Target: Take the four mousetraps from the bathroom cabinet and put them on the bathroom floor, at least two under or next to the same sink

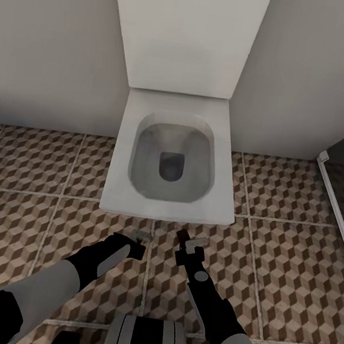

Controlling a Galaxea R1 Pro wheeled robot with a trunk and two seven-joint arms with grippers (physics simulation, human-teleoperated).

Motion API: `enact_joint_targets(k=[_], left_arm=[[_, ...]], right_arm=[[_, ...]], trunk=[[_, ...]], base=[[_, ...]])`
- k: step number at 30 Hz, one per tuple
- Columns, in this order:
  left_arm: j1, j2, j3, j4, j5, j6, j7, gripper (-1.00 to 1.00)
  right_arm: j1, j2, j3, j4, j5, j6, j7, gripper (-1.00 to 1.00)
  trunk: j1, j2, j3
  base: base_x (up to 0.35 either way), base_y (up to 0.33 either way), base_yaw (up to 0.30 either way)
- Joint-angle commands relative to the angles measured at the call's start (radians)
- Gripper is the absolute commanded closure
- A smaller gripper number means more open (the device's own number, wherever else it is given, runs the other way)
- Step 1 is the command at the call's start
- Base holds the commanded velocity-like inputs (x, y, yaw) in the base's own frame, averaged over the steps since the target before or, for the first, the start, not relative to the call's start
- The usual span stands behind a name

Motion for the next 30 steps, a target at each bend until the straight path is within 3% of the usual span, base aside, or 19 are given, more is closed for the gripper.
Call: enact_joint_targets(k=[1,14,30], left_arm=[[-0.001,0.0,-0.005,-0.002,0.007,0.003,0.008,1.0],[-0.001,0.0,-0.005,0.005,0.007,0.003,0.007,1.0],[-0.001,0.0,-0.005,0.005,0.007,0.003,0.007,1.0]], right_arm=[[0.0,0.0,0.003,-0.003,0.01,0.008,-0.007,1.0],[0.0,0.0,0.003,-0.003,0.01,0.008,-0.007,1.0],[0.0,0.0,0.003,-0.003,0.01,0.009,-0.007,1.0]], trunk=[[0.0,0.0,-0.001],[0.0,0.0,-0.002],[0.0,0.0,-0.025]], base=[[0.0,0.0,0.0],[0.0,0.0,0.0],[0.0,0.0,0.0]])
